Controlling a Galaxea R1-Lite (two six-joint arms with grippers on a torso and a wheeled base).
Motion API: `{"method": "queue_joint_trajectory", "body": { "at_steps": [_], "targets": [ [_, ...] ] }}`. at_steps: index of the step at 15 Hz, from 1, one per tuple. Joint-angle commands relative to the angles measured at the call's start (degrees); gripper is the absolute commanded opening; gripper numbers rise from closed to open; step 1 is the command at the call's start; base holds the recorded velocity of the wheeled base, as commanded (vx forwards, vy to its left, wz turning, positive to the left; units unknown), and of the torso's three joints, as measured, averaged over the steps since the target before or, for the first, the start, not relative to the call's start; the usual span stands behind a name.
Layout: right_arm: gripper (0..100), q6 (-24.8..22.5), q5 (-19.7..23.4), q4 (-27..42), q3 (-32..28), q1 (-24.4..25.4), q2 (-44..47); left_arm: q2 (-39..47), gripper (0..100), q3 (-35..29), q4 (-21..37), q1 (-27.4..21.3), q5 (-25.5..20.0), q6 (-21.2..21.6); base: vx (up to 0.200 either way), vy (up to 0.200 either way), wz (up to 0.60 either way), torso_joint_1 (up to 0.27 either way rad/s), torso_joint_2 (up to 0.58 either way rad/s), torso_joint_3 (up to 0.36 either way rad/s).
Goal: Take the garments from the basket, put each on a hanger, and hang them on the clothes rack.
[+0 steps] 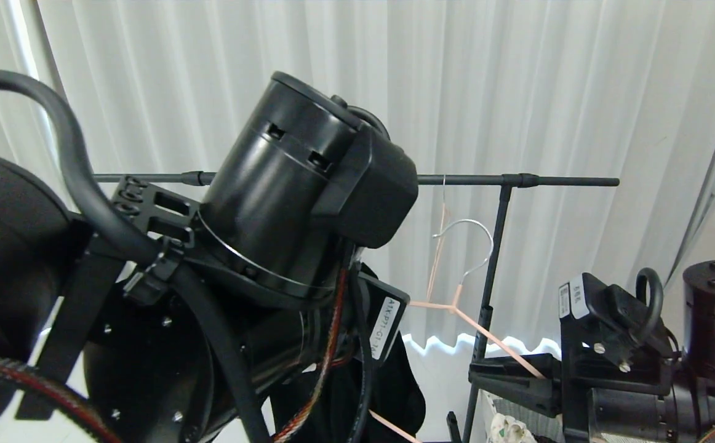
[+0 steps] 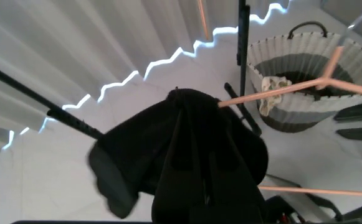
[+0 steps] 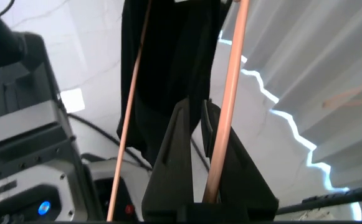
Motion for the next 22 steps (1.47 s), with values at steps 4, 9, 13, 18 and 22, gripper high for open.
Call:
{"method": "queue_joint_trajectory", "body": {
  "at_steps": [4,9,13,18,22],
  "targets": [
    [0,-0.3,-1.3,-1.5,-2.8,2.3,3.8,4.1,0,-2.9,-1.4,-0.1,3.0,0.0,0.0,0.0,0.0,0.0,0.0,0.0],
    [0,-0.1,-3.2,-4.2,-2.9,2.6,6.0,3.5,0,-5.2,-1.3,-0.9,2.6,0.3,0.0,0.0,0.0,0.0,0.0,0.0],
    [0,-0.2,-3.6,-4.7,-2.6,2.6,5.8,3.2,0,-4.9,-1.3,-2.3,0.8,0.3,0.0,0.0,0.0,0.0,0.0,0.0],
    [0,-1.9,-3.5,-4.7,-1.9,2.6,3.5,3.2,100,-4.6,-1.3,-1.5,0.8,0.5,0.0,0.0,0.0,0.0,0.0,0.0],
    [0,-6.6,-3.5,-4.7,-0.3,2.6,0.4,3.3,100,-4.7,-1.4,-0.1,1.5,1.0,0.0,0.0,0.0,0.0,0.0,0.0]
  ]
}}
